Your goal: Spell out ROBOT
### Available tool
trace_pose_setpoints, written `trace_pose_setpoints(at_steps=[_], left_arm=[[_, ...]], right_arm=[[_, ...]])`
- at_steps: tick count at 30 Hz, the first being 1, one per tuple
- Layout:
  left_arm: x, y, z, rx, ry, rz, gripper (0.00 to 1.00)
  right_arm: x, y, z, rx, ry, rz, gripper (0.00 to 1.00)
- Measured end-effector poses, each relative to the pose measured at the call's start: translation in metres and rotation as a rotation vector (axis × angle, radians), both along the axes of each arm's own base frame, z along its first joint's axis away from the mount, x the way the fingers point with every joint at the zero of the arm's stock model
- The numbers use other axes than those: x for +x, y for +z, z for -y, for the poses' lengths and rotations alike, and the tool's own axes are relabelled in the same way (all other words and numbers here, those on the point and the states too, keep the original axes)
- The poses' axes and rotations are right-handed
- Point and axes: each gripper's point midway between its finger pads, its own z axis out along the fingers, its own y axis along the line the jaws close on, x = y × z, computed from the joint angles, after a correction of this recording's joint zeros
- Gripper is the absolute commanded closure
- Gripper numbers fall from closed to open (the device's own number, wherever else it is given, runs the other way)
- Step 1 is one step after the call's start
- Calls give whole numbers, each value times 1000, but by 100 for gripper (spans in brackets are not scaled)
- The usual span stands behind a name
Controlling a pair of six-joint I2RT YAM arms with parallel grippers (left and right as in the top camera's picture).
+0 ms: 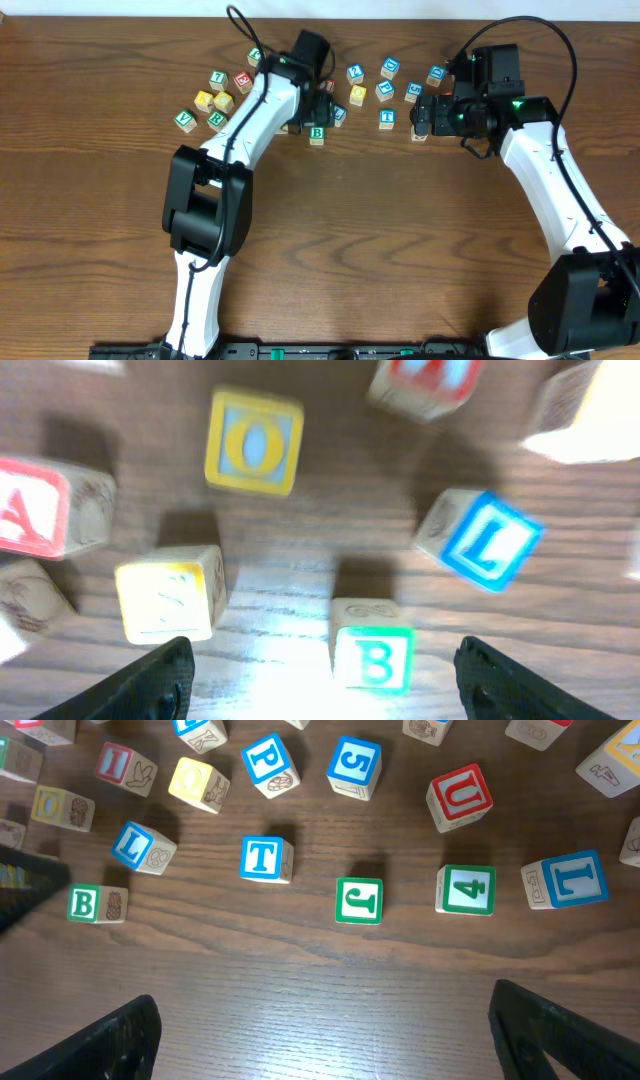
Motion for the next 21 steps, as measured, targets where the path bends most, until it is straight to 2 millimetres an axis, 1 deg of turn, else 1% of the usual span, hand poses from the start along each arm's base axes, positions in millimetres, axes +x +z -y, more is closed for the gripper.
trace_pose_setpoints(at_steps=[2, 4, 8, 10, 14, 21], left_arm=[[5, 13, 3, -4, -19, 20, 18], [8, 20, 4, -9, -31, 33, 18], [10, 25, -3, -5, -29, 32, 18], [12, 24, -11, -2, -13, 26, 18], [16, 27, -35, 2, 31, 19, 18], [18, 45, -71, 2, 99, 22, 18]], right_arm=[[0, 0, 0, 0, 0, 0, 1], [0, 0, 0, 0, 0, 0, 1], [0, 0, 0, 0, 0, 0, 1], [0, 0, 0, 0, 0, 0, 1], [0, 0, 0, 0, 0, 0, 1], [0, 0, 0, 0, 0, 0, 1]])
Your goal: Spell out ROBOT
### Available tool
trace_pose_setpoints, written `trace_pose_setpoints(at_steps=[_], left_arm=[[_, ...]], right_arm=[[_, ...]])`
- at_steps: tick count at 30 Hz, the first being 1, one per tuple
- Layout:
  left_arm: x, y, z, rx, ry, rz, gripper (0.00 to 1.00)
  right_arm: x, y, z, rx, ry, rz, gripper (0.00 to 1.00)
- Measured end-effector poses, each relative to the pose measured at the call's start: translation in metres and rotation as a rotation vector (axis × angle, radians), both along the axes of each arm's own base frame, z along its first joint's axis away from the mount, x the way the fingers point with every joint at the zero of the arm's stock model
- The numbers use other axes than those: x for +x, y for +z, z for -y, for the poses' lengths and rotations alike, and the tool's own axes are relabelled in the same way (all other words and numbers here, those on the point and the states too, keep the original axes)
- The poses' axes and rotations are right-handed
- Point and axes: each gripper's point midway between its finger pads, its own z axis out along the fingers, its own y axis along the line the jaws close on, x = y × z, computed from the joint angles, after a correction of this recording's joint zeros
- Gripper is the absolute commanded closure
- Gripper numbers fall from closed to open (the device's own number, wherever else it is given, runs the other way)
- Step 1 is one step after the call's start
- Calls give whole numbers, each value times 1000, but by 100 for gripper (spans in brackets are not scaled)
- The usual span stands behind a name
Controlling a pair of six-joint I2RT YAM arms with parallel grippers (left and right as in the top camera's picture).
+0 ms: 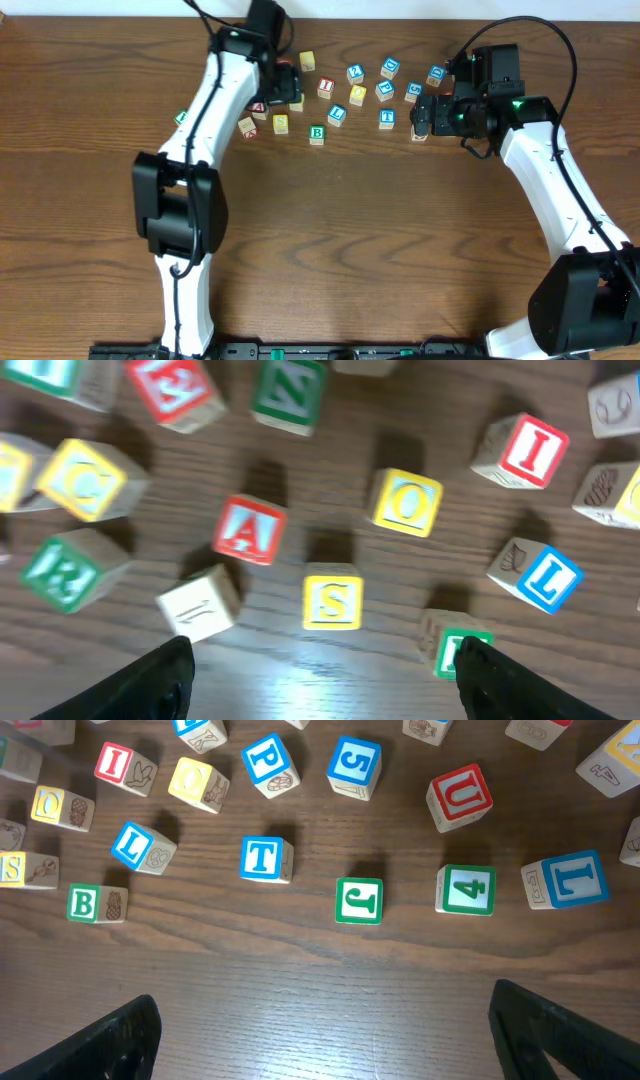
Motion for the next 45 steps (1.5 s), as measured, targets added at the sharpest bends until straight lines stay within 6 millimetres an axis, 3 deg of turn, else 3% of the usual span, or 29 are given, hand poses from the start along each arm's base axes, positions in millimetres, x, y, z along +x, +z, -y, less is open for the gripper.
trace_pose_setpoints(at_steps=[11, 20, 27, 35, 45], left_arm=[[-2, 3, -46, 33, 6, -29, 18], [-5, 2, -45, 75, -142, -33, 18], [-8, 2, -33, 55, -188, -35, 18], [-15, 2, -1, 38, -238, -37, 18], [-23, 1, 21, 4, -170, -54, 18]], right_arm=[[0, 0, 0, 0, 0, 0, 1], [0, 0, 0, 0, 0, 0, 1], [0, 0, 0, 0, 0, 0, 1], [0, 0, 0, 0, 0, 0, 1], [0, 0, 0, 0, 0, 0, 1]])
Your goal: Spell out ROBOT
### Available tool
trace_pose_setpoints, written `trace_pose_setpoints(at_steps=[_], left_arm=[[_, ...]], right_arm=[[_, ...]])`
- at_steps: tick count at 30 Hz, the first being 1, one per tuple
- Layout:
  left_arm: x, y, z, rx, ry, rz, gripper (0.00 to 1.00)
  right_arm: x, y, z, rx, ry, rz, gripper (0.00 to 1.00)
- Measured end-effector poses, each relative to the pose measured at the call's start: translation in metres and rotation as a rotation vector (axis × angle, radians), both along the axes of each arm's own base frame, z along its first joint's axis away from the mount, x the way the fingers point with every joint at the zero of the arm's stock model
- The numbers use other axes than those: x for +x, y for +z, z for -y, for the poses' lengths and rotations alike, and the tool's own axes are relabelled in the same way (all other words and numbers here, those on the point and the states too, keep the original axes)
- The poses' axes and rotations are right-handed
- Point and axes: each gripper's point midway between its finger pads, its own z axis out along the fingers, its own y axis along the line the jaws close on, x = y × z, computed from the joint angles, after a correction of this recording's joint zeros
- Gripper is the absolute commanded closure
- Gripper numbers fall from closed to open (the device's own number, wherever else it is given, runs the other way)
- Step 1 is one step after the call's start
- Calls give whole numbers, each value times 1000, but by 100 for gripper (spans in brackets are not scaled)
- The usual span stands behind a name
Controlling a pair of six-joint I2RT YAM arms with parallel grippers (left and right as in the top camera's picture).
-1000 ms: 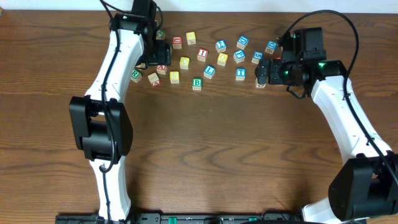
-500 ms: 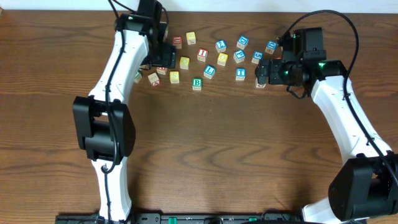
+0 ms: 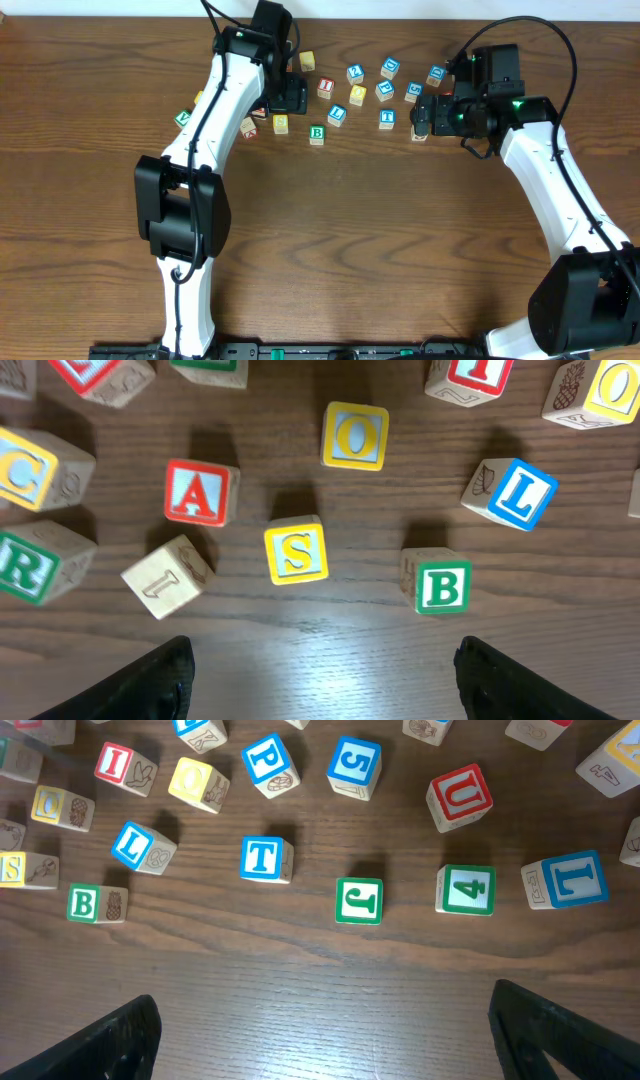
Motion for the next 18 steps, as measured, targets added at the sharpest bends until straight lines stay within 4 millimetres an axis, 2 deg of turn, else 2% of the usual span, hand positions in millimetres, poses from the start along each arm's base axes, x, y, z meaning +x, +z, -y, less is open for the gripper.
trace_pose_setpoints(at_steps=[12, 18], left_arm=[[-14, -1, 27, -15, 24, -28, 18], [-15, -2, 29, -19, 39, -32, 21]], right_arm=[[0, 0, 0, 0, 0, 0, 1], [0, 0, 0, 0, 0, 0, 1]])
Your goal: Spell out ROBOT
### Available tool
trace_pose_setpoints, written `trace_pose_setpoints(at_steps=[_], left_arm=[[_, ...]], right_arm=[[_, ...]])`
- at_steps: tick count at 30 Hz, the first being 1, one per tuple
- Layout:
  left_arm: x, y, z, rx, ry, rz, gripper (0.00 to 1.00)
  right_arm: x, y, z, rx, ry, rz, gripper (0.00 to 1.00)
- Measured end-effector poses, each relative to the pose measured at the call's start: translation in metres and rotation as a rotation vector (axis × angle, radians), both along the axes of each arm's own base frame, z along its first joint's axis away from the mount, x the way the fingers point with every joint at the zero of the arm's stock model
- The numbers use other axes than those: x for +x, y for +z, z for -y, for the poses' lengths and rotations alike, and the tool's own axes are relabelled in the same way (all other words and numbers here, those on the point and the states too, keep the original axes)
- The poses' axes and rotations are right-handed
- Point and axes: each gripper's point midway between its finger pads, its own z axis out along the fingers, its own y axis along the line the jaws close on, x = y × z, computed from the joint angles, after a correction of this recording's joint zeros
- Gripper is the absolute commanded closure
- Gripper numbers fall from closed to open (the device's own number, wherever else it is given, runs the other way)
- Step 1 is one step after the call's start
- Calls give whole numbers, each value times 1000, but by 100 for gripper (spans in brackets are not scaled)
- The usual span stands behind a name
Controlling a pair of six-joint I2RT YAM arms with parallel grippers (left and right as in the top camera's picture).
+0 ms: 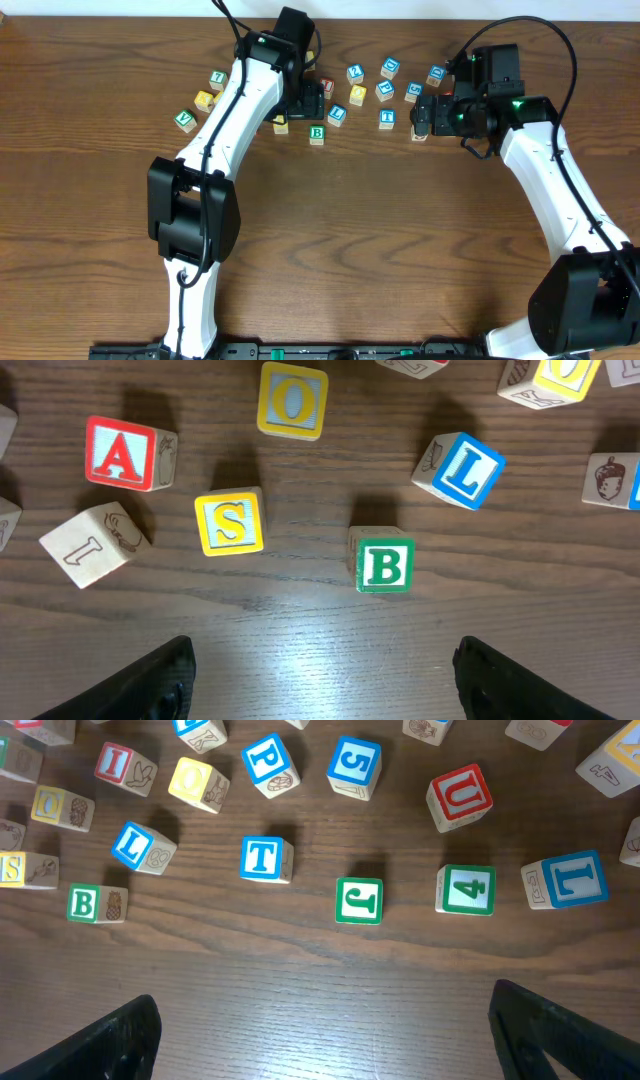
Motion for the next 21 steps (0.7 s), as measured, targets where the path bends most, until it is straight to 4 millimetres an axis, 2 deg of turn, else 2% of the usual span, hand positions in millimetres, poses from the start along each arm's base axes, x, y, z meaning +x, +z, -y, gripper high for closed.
trace_pose_setpoints(at_steps=[4, 12, 21], left_arm=[[0, 0, 1, 0, 1, 0, 22], [-2, 0, 15, -6, -29, 15, 22], [1, 0, 18, -17, -10, 28, 22]], right_arm=[[0, 0, 0, 0, 0, 0, 1], [0, 0, 0, 0, 0, 0, 1], [0, 0, 0, 0, 0, 0, 1]])
